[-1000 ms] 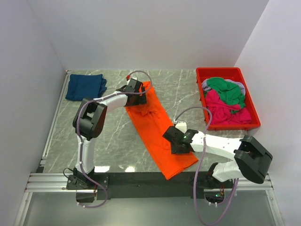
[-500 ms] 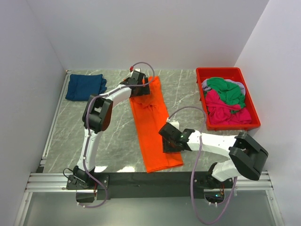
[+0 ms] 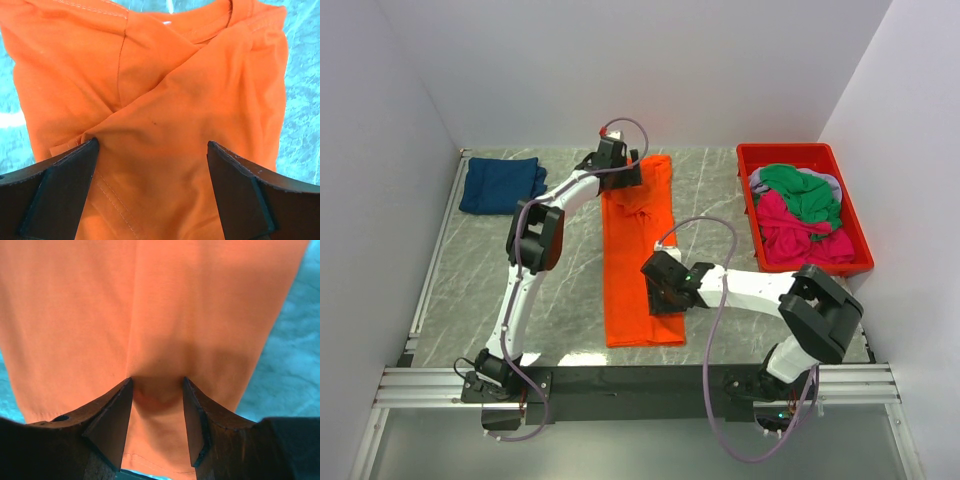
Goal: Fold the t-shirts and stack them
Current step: Fold the tshirt
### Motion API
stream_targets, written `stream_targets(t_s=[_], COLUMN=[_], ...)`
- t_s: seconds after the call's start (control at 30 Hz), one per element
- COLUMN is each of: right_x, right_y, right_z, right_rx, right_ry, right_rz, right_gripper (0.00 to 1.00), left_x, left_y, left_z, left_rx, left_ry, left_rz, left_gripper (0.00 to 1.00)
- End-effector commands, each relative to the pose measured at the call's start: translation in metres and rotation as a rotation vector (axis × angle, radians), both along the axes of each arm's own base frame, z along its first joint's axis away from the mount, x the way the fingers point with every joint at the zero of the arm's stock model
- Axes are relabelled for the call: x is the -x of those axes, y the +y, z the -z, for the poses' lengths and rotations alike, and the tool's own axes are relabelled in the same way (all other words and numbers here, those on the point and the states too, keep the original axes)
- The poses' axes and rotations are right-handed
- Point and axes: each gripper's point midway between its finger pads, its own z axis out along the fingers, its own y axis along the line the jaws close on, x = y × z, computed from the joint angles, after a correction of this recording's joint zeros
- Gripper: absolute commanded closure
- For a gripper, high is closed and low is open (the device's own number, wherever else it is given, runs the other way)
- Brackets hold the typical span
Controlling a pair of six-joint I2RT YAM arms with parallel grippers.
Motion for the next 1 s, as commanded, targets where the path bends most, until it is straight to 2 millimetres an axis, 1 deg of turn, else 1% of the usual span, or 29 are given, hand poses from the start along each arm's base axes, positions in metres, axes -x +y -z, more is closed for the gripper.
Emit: stream_targets(t_s=[0.0,0.1,0.17,0.2,0.23,0.27,0.3,0.33,0.4,0.43,0.47,0.5,0.53,0.57,0.6,0.63,0.7,0.73,0.77,0.8,0.83,0.87,0.9,0.93,0.97], right_x=[-0.002,-0.009,-0.014,-0.015,-0.019,-0.021,-0.022,-0.026,-0.028,-0.028,-0.028,-0.027,-0.025,-0.024,-0.021,-0.017,-0.013,-0.007,-0.005,-0.003,0.002,0.004,0.007,0.009,0.012], right_y=[0.001,-0.001,-0.002,-0.003,-0.003,-0.002,-0.003,-0.004,-0.009,-0.009,-0.012,-0.014,-0.016,-0.018,-0.019,-0.022,-0.021,-0.024,-0.026,-0.026,-0.028,-0.028,-0.029,-0.031,-0.031], right_z=[0.009,0.011,0.008,0.005,0.002,-0.006,-0.009,-0.020,-0.030,-0.042,-0.047,-0.051,-0.057,-0.058,-0.059,-0.056,-0.054,-0.048,-0.046,-0.044,-0.041,-0.040,-0.039,-0.039,-0.039], right_rx=[0.018,0.026,0.027,0.028,0.028,0.013,0.014,0.004,0.007,-0.018,-0.021,-0.028,-0.044,-0.045,-0.050,-0.050,-0.067,-0.061,-0.062,-0.066,-0.062,-0.063,-0.060,-0.058,-0.056], right_ry=[0.028,0.023,0.006,-0.005,-0.022,-0.044,-0.052,-0.087,-0.115,-0.143,-0.156,-0.164,-0.179,-0.180,-0.182,-0.180,-0.177,-0.168,-0.167,-0.165,-0.164,-0.164,-0.163,-0.169,-0.170], right_rz=[-0.018,-0.011,-0.005,-0.002,0.004,0.006,0.003,0.013,0.022,0.024,0.027,0.026,0.027,0.028,0.024,0.021,0.021,0.020,0.022,0.031,0.026,0.029,0.029,0.032,0.028], right_gripper=[0.48,0.48,0.48,0.48,0.48,0.48,0.48,0.48,0.47,0.47,0.47,0.46,0.46,0.46,0.46,0.46,0.46,0.46,0.46,0.46,0.46,0.46,0.46,0.46,0.46], left_x=[0.001,-0.003,-0.004,-0.007,-0.006,-0.006,-0.006,-0.006,-0.003,0.003,0.006,0.016,0.025,0.033,0.047,0.060,0.082,0.103,0.115,0.130,0.152,0.164,0.180,0.201,0.213], left_y=[-0.001,0.001,0.002,0.001,0.001,0.000,-0.001,-0.001,0.000,0.003,0.007,0.010,0.013,0.016,0.020,0.024,0.025,0.032,0.037,0.041,0.049,0.050,0.050,0.055,0.056], left_z=[0.021,0.018,0.011,-0.003,-0.007,-0.016,-0.027,-0.054,-0.087,-0.120,-0.138,-0.181,-0.184,-0.194,-0.227,-0.213,-0.208,-0.195,-0.185,-0.194,-0.152,-0.143,-0.148,-0.119,-0.113], left_rx=[-0.007,0.001,0.008,0.018,0.026,0.033,0.044,0.067,0.091,0.117,0.128,0.156,0.162,0.166,0.189,0.176,0.175,0.166,0.159,0.192,0.167,0.177,0.204,0.193,0.191], left_ry=[0.038,0.021,0.008,-0.023,-0.030,-0.047,-0.066,-0.107,-0.162,-0.216,-0.249,-0.315,-0.316,-0.328,-0.372,-0.335,-0.307,-0.270,-0.246,-0.261,-0.181,-0.163,-0.173,-0.110,-0.100], left_rz=[0.042,0.036,0.034,0.034,0.032,0.031,0.031,0.027,0.017,0.010,-0.004,-0.007,-0.015,-0.022,-0.037,-0.045,-0.046,-0.055,-0.070,-0.089,-0.097,-0.099,-0.094,-0.111,-0.113], left_gripper=[0.03,0.03,0.03,0.03,0.02,0.02,0.02,0.02,0.02,0.01,0.01,0.01,0.01,0.00,0.01,0.01,0.01,0.01,0.01,0.01,0.01,0.01,0.01,0.01,0.01])
